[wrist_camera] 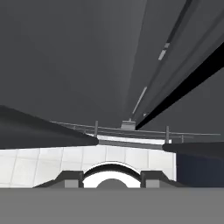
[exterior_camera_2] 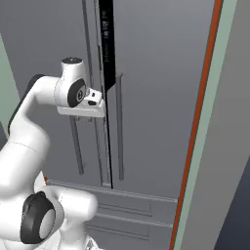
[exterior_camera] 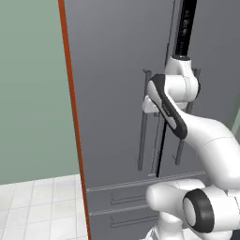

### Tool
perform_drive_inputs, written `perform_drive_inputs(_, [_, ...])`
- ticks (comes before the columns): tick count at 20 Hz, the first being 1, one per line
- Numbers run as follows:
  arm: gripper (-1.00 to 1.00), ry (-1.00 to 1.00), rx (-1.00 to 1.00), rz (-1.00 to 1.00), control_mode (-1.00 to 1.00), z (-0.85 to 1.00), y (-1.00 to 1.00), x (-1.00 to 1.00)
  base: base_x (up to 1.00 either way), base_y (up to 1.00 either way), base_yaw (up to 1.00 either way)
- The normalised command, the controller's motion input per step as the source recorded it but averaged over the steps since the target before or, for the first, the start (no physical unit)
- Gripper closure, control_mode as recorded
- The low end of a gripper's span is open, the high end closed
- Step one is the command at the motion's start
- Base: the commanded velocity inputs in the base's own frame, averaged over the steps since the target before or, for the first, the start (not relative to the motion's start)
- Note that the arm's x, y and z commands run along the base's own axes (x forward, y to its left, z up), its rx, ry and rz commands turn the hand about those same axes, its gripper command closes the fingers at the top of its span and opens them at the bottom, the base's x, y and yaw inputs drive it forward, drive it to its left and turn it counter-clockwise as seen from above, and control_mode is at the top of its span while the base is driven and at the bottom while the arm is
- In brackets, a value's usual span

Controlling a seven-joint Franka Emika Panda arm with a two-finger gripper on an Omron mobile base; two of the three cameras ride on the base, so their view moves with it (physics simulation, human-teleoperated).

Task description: Open the fridge, remove the banana, broccoli, and fish, and place them on any counter.

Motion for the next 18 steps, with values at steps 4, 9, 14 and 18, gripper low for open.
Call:
perform_drive_inputs(4, [-1.0, 0.0, 0.0, 0.0, 1.0, 0.0, 0.0, 0.0, -0.37, 0.0, 0.0])
perform_drive_inputs(9, [-1.0, 0.0, 0.0, 0.0, 1.0, 0.0, 0.0, 0.0, -0.88, -0.02, -0.02])
perform_drive_inputs(14, [-1.0, 0.0, 0.02, 0.0, -1.0, 0.0, -0.13, 0.0, -0.17, -0.17, -0.01])
perform_drive_inputs(18, [-1.0, -0.04, 0.1, 0.0, -1.0, 0.0, -0.96, 0.46, 0.0, 0.0, 0.0])
